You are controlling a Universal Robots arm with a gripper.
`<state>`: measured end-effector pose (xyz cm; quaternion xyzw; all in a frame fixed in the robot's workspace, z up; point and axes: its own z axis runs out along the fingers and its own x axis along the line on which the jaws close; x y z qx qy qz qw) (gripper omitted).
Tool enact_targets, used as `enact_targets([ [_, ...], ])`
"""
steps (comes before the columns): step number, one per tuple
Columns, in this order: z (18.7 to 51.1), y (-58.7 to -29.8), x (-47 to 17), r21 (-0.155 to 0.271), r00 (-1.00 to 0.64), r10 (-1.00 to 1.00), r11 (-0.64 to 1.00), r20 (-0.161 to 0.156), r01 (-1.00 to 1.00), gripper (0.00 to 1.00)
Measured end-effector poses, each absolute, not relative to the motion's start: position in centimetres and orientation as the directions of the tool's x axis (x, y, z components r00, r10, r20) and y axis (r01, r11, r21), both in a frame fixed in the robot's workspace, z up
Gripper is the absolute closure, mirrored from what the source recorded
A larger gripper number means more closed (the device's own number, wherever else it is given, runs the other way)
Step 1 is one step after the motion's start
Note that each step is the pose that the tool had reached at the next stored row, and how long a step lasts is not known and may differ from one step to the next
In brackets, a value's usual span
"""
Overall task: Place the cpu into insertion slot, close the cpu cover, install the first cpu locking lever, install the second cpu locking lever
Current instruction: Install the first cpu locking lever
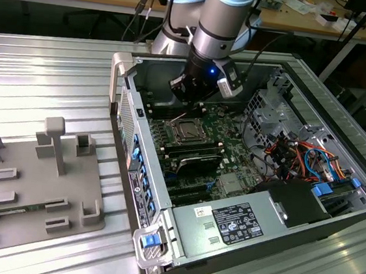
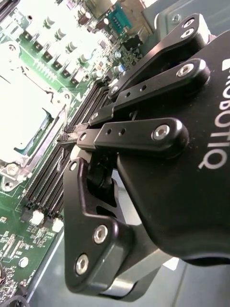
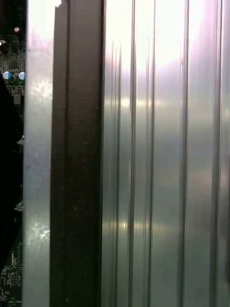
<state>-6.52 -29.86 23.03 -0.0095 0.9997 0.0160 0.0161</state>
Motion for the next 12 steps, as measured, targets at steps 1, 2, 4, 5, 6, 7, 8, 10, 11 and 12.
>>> enact_targets([
  [1, 23.0, -29.8, -6.4, 0.032, -0.999, -0.018, 0.999, -0.032, -0.019, 0.89],
  [2, 22.9, -29.8, -6.3, 0.032, -0.999, -0.019, 0.999, -0.032, -0.02, 0.89],
  [4, 22.6, -29.8, -5.9, 0.032, -0.999, -0.019, 0.999, -0.032, -0.02, 0.89],
  [5, 22.5, -29.8, -5.7, 0.032, -0.999, -0.019, 0.999, -0.032, -0.02, 0.89],
  [6, 22.4, -29.8, -5.5, 0.032, -0.999, -0.019, 0.999, -0.032, -0.02, 0.89],
  [7, 22.4, -29.8, -5.4, 0.032, -0.999, -0.019, 0.999, -0.033, -0.02, 0.89],
  [8, 22.3, -29.8, -5.3, 0.032, -0.999, -0.019, 0.999, -0.032, -0.02, 0.89],
  [10, 22.2, -29.8, -5.2, 0.032, -0.999, -0.018, 0.999, -0.032, -0.019, 0.89],
  [11, 22.2, -29.8, -5.1, 0.032, -0.999, -0.018, 0.999, -0.032, -0.019, 0.89],
  [12, 22.1, -29.8, -4.9, 0.032, -0.999, -0.019, 0.999, -0.032, -0.02, 0.89],
])
